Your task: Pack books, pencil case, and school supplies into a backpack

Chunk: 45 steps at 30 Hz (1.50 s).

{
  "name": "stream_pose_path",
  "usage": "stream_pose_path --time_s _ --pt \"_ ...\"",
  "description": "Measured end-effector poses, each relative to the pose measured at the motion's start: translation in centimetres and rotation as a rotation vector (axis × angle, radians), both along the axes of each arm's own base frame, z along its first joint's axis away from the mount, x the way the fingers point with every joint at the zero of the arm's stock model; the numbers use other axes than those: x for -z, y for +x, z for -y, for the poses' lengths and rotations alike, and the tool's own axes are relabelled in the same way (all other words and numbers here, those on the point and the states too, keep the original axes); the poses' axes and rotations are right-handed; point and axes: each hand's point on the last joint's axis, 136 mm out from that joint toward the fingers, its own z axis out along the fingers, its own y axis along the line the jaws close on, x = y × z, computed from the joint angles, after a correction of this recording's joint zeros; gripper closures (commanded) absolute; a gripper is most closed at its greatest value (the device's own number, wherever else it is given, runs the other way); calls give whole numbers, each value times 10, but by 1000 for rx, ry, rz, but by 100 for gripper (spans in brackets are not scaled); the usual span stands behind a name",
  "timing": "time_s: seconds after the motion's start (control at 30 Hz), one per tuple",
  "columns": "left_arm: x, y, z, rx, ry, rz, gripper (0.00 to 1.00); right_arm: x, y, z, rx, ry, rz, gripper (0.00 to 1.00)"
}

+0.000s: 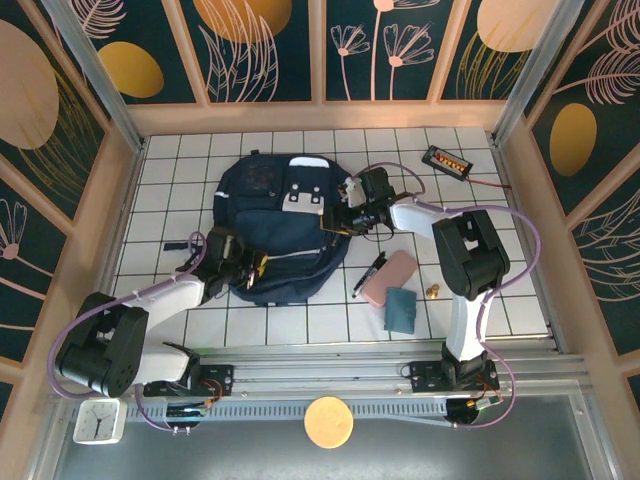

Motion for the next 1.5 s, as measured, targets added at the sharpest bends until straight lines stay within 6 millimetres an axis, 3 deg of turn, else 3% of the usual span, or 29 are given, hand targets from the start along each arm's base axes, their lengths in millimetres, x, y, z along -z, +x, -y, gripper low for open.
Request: stream_pose_path --time_s 0.2,0.4,0.5,0.67,0.87,1.13,1.37,1.43,1.5 --pt "-16 10 -9 3 -3 54 100 -20 -9 3 -92 3 138 49" --pt "-55 24 -13 10 -35 129 100 -84 -14 12 -299 65 505 54" --pt "-62 24 -14 13 -55 138 100 -100 -17 18 -391 57 683 53" --pt "-68 25 -17 15 -80 133 100 -76 -34 22 -527 7 811 52" --pt "-81 30 -15 30 -93 147 100 -41 -37 12 -655 -91 885 51" --pt "-81 29 -15 39 -97 143 100 1 -41 9 -770 -274 967 51" --pt "-82 28 -15 40 -100 146 100 10 -29 16 -766 -352 996 54" --pt "-83 28 -15 40 -101 149 100 11 -28 16 -764 -359 1002 58" --pt "-85 28 -15 40 -101 153 100 11 -27 17 -761 -366 1005 69"
